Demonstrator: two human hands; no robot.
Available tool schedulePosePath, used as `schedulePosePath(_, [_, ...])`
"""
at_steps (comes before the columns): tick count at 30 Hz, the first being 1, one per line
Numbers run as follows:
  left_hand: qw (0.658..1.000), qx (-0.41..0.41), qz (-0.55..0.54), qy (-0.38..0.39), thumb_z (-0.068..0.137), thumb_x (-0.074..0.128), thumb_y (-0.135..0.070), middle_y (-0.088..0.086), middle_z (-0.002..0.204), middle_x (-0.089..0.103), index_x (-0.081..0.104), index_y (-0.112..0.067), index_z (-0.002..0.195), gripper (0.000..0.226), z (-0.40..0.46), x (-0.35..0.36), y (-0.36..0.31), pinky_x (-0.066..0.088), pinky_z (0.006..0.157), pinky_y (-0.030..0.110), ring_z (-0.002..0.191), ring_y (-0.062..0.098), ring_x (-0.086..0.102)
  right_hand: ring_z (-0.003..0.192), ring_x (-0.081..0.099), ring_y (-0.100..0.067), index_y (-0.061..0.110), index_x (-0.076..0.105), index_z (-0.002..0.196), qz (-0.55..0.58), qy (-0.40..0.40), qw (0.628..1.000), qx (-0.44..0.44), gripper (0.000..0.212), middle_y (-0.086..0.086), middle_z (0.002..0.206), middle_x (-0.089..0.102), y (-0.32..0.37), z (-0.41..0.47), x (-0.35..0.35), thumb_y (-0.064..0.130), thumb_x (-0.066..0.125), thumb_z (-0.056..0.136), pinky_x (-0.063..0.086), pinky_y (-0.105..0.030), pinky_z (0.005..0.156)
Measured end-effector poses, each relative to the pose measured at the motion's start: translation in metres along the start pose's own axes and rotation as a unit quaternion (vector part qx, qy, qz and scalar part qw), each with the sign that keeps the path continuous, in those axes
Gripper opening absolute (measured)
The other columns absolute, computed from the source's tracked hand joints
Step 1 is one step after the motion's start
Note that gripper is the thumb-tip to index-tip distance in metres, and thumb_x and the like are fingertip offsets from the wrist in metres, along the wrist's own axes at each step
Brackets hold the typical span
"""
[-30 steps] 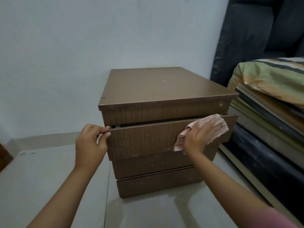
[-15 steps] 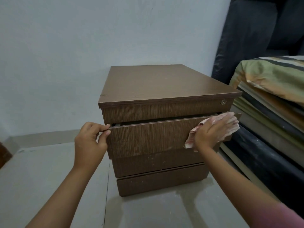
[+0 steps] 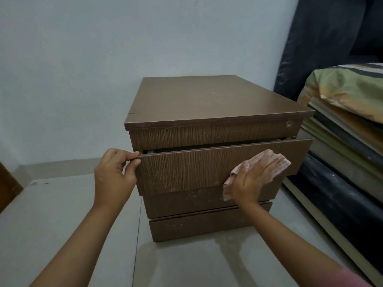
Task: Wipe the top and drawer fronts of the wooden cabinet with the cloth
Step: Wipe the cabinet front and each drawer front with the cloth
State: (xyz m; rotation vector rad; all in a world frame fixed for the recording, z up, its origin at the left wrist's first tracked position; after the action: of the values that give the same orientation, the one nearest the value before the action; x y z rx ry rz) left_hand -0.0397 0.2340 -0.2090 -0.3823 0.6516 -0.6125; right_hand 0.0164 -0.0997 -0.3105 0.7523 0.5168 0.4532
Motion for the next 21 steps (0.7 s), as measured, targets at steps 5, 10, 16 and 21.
schedulePosePath(5, [1.000,-0.011,-0.005,-0.005,0.080,0.067,-0.003,0.002,0.086,0.057,0.069,-0.005,0.092,0.013,-0.001,0.000,0.001,0.041,0.067,0.001,0.078,0.012,0.054,0.146,-0.011,-0.031,0.014,-0.002,0.149,0.016,-0.029,0.999,-0.002,0.065,-0.023,0.157,-0.011,0.030,0.003,0.000,0.041,0.028,0.097,-0.007,-0.046,0.116])
schedulePosePath(10, [1.000,-0.008,-0.022,0.000,0.078,0.069,-0.003,0.008,0.085,0.062,0.070,-0.005,0.091,0.013,0.001,-0.003,0.002,0.053,0.069,0.025,0.077,0.019,0.059,0.145,-0.006,-0.039,0.007,0.000,0.150,-0.014,-0.016,0.997,-0.078,0.070,-0.024,0.156,-0.006,0.076,-0.029,0.029,0.036,0.033,0.096,-0.005,-0.053,0.116])
schedulePosePath(16, [0.999,-0.007,-0.035,0.003,0.078,0.069,-0.003,0.009,0.083,0.062,0.071,-0.005,0.090,0.013,0.003,-0.004,0.003,0.056,0.069,0.036,0.077,0.020,0.059,0.145,-0.005,-0.040,0.023,-0.006,0.152,-0.051,0.028,0.981,-0.184,0.075,-0.018,0.157,-0.008,0.083,-0.068,0.055,0.038,0.038,0.093,0.007,-0.070,0.108])
schedulePosePath(21, [0.999,-0.015,-0.036,0.012,0.077,0.070,-0.005,0.008,0.082,0.062,0.071,-0.007,0.090,0.013,0.005,-0.005,0.005,0.053,0.066,0.027,0.075,0.017,0.058,0.143,-0.021,-0.033,0.028,-0.005,0.152,-0.086,0.066,0.981,-0.158,0.073,-0.016,0.157,-0.012,0.049,-0.050,0.039,0.045,0.035,0.093,-0.007,-0.072,0.100])
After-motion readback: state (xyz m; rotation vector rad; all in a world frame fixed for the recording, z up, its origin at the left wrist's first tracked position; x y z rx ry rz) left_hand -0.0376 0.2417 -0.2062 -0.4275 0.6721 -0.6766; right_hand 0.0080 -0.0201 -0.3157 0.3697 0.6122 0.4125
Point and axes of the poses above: each hand's wrist, its own z-axis towards the middle knuckle, its own x-axis out of the palm, y = z × x, the point moved 7 cm from there along z, towards the middle knuckle
